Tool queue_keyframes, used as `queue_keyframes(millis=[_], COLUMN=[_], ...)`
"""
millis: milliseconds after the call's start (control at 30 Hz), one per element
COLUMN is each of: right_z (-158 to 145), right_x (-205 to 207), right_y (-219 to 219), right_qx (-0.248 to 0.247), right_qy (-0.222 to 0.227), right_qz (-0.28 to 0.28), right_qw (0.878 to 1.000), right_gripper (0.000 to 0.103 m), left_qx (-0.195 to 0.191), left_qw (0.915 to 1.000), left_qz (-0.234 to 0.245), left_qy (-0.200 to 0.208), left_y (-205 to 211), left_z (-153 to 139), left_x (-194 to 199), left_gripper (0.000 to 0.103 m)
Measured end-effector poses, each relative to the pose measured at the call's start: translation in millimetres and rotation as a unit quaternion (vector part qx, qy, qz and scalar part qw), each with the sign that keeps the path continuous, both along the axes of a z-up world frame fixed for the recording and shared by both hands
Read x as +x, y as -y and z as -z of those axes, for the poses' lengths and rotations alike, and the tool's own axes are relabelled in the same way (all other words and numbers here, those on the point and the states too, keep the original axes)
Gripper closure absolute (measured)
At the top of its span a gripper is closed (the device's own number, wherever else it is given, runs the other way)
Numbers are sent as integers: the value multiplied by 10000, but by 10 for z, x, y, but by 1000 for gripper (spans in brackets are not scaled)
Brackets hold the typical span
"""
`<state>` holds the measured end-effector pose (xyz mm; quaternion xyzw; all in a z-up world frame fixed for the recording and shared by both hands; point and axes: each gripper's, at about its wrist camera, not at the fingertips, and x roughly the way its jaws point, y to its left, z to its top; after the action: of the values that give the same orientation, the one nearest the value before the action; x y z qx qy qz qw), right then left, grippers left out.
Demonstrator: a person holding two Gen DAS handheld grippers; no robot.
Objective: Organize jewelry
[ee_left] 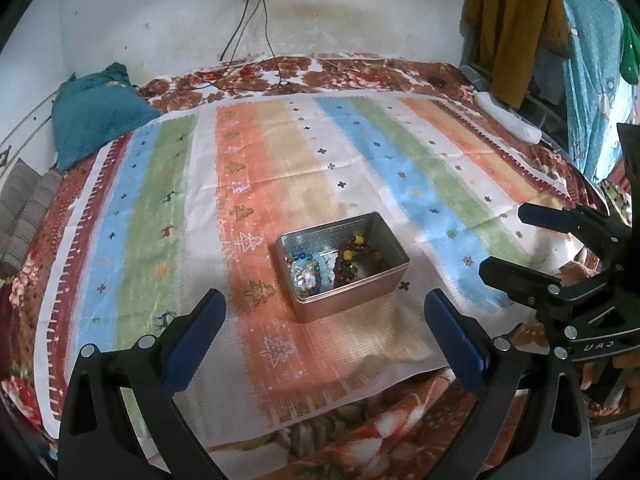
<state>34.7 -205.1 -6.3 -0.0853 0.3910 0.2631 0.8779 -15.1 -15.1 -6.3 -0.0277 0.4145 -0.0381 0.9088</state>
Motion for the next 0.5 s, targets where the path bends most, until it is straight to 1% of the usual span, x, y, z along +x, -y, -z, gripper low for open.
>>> queue_keyframes(millis=[500], right_z=[5], right_x=[-10], right_y=[10], right_qx=[-40], right_qy=[-13], right_qz=[-13], right_qw=[10000], right_gripper=[5], left_qx=[-98], left_qw=[10000], left_qz=[19], left_qy=[-1], left_y=[-17], left_z=[3], left_x=[-2], left_gripper=[6])
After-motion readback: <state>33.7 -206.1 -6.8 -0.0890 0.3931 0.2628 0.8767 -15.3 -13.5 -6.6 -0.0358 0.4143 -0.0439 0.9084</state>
